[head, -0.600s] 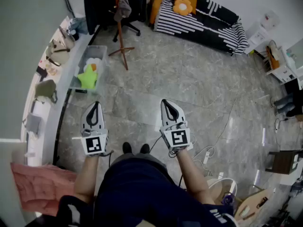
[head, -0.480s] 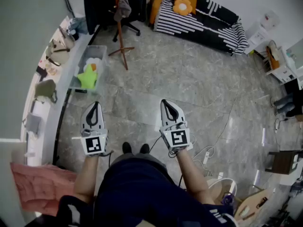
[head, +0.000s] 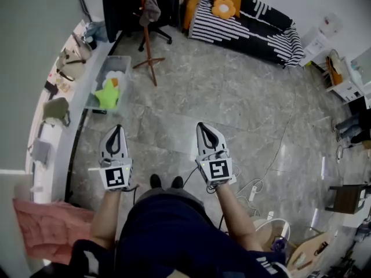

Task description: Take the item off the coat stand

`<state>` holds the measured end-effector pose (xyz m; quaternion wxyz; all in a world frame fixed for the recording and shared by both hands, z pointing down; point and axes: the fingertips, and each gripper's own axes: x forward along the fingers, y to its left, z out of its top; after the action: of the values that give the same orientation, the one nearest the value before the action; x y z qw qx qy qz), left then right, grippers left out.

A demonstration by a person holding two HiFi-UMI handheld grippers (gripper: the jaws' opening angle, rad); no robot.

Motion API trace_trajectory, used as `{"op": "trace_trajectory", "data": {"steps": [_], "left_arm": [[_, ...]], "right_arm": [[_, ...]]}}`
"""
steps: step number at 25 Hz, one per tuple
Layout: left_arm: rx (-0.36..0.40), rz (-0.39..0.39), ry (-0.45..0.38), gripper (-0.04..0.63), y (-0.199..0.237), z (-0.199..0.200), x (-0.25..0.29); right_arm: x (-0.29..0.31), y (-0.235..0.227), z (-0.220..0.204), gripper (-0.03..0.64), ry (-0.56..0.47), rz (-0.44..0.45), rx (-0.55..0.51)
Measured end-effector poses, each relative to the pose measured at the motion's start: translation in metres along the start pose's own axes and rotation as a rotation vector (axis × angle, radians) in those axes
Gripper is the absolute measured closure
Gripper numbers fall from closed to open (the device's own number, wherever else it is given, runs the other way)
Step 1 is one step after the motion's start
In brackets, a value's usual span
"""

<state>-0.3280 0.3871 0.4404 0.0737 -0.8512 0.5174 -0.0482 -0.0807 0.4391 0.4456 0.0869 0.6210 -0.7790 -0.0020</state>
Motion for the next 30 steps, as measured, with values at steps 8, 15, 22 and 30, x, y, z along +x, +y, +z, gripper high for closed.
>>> {"op": "trace_trajectory", "data": {"steps": [8,15,22,30], "left_arm": [[-0.006,-0.014,0.002,0.572,-0.007,-0.004,0.002],[-0.017,-0.065,0.008,0.569,-0.018,-0.003,0.005],[-0.045,-0.142,0.001,0.34,-0.032,-0.001,0.011],[-0.027,-0.202,0.006,0.259,-0.049,0.005,0.024]], "right_arm": [[-0.005,-0.003,0.001,0.598,-0.003,-0.004,0.012],[-0.015,-0.005,0.005,0.598,-0.008,-0.003,-0.055],[-0.023,-0.009,0.001,0.598,-0.012,-0.001,-0.055],[-0.029,-0.019,-0.005,0.598,-0.022,0.005,-0.051]]}}
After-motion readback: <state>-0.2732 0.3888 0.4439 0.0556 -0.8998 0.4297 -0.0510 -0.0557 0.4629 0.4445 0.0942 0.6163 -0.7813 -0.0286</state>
